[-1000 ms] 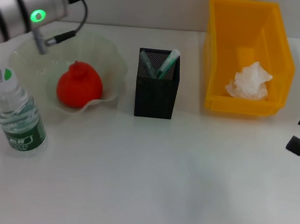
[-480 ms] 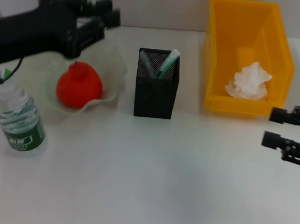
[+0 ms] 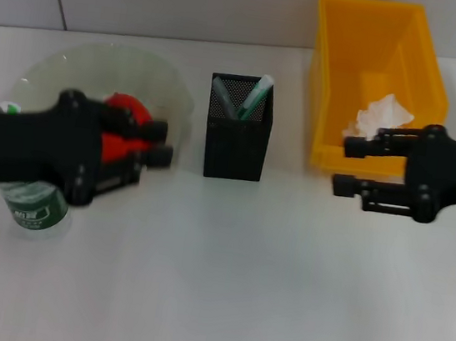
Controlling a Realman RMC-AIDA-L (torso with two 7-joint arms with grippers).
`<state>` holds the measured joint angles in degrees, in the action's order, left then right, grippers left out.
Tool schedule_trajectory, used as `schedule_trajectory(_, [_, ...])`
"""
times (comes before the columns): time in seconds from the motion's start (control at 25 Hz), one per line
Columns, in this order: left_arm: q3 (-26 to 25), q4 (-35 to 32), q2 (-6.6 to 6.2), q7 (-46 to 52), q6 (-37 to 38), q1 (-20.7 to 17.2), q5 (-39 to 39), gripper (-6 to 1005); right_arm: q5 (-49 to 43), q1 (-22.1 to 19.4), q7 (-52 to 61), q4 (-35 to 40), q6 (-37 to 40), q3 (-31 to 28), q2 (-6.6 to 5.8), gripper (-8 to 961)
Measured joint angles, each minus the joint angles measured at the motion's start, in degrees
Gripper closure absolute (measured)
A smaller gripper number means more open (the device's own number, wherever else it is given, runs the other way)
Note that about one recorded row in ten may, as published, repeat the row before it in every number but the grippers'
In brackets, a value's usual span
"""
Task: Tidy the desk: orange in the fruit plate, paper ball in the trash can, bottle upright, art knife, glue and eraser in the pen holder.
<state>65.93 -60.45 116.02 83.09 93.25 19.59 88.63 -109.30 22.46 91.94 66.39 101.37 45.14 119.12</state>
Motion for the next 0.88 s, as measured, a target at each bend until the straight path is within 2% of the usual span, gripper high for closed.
schedule_trajectory(0.08, [-0.1, -2.3, 0.33, 2.2, 2.0, -0.4, 3.4, 749, 0.0, 0.6, 0.5, 0.3, -2.6, 4.2, 0.04, 364])
schedule_trajectory(0.2, [-0.2, -3.4, 0.58, 2.6, 3.3, -0.6, 5.0, 748, 0.0, 0.8, 0.5, 0.5, -3.4, 6.3, 0.04, 364])
schedule_trajectory(0.28, [-0.4, -5.3, 0.98, 1.6, 7.7, -0.8, 6.3, 747, 0.0, 0.6, 0.2, 1.3, -3.9, 8.3, 0.14, 364])
schedule_trajectory(0.44, [-0.5, -8.0, 1.7, 1.6, 9.5, -1.3, 7.1, 745, 0.0, 0.4, 0.0, 1.8, -4.0, 9.3, 0.26, 348])
schedule_trajectory(0.48, [-0.3, -9.3, 2.1, 1.7, 9.6, -1.4, 8.4, 701, 0.2, 0.3, -0.1, 1.9, -4.0, 9.9, 0.26, 332])
schedule_trajectory(0.64, [-0.1, -9.6, 2.34, 3.3, 9.0, -0.9, 10.4, 527, 0.3, 0.3, 0.2, 1.9, -4.3, 10.5, 0.26, 267])
schedule_trajectory(0.76, [0.3, -9.3, 2.45, 3.9, 8.7, -0.4, 12.1, 329, 0.4, 0.2, 0.3, 1.9, -4.3, 10.9, 0.31, 218])
schedule_trajectory(0.88, [0.4, -9.4, 2.55, 3.5, 8.7, -0.4, 12.5, 281, 0.5, 0.1, 0.0, 2.5, -4.0, 11.9, 0.28, 187])
